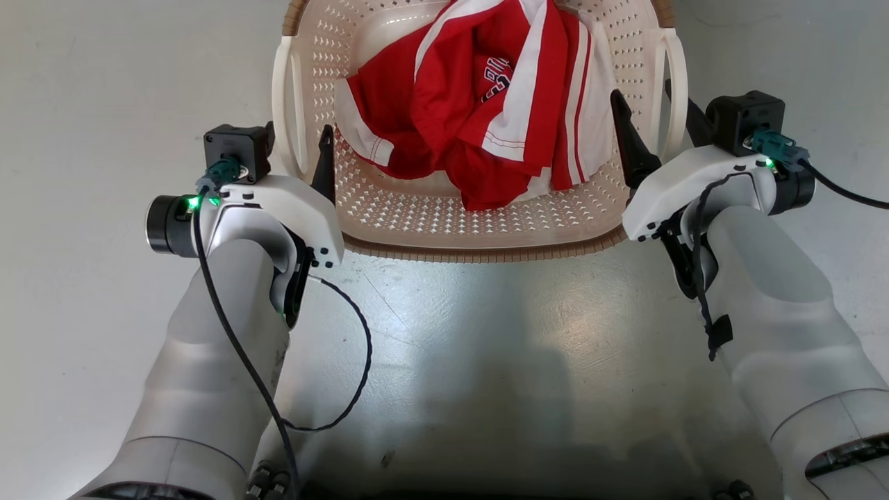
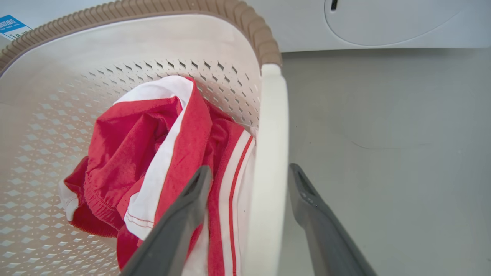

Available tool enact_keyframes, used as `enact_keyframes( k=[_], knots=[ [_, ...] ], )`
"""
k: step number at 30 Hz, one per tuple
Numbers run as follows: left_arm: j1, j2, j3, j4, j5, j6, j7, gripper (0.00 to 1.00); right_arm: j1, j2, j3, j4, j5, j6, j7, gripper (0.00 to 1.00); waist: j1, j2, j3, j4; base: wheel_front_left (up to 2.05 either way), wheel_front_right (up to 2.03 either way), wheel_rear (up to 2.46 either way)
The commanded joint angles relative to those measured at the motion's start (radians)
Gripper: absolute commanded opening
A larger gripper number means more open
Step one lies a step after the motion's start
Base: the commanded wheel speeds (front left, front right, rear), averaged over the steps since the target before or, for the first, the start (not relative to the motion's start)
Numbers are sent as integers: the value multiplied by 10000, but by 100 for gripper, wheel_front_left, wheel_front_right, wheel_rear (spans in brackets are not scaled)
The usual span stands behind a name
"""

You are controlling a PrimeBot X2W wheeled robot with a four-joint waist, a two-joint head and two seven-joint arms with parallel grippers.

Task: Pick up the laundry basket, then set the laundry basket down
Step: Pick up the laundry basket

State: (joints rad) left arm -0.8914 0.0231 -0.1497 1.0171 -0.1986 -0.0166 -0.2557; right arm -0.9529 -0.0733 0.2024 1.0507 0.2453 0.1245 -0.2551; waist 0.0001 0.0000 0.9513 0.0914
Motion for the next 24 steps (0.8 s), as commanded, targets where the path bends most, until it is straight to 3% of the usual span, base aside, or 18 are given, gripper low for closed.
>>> enact_keyframes(
  k=[1, 2, 4, 5, 7, 8, 9, 10, 24],
  knots=[
    [156, 272, 51, 28, -172, 87, -61, 100, 228, 231, 241, 14, 105, 62, -67, 100, -1, 0, 0, 4, 0, 0, 0],
    [133, 272, -24, 69, -230, 89, -61, 93, 207, 231, 287, 50, 142, 62, -67, 94, -1, 0, 5, 5, 0, 0, 0],
    [73, 272, -176, 154, -350, 88, -61, 58, 163, 231, 360, 98, 207, 62, -67, 75, -1, 0, 24, 4, 0, 0, 0],
    [39, 272, -256, 183, -404, 93, -61, 38, 144, 231, 384, 119, 230, 62, -67, 53, -1, 0, 34, 6, 0, 0, 0],
    [-14, 272, -408, 243, -534, 95, -61, 0, 118, 231, 408, 169, 266, 62, -67, 37, -1, 0, 42, 6, 0, 0, 0],
    [-38, 272, -481, 272, -609, 90, -61, 0, 112, 231, 412, 195, 274, 62, -67, 17, -1, 0, 43, 8, 0, 0, 0],
    [-38, 272, -481, 272, -609, 90, -61, 0, 112, 231, 412, 195, 274, 62, -67, 17, -1, 0, 43, 8, 0, 0, 0],
    [-60, 272, -552, 290, -683, 93, -61, 0, 109, 231, 421, 234, 263, 62, -67, 0, -1, 0, 43, 10, 0, 0, 0],
    [189, 272, -1168, 325, -1398, 325, -61, 0, 314, 231, 632, 505, 413, 62, -67, 0, -1, 0, -450, -55, 0, 0, 0]
  ],
)
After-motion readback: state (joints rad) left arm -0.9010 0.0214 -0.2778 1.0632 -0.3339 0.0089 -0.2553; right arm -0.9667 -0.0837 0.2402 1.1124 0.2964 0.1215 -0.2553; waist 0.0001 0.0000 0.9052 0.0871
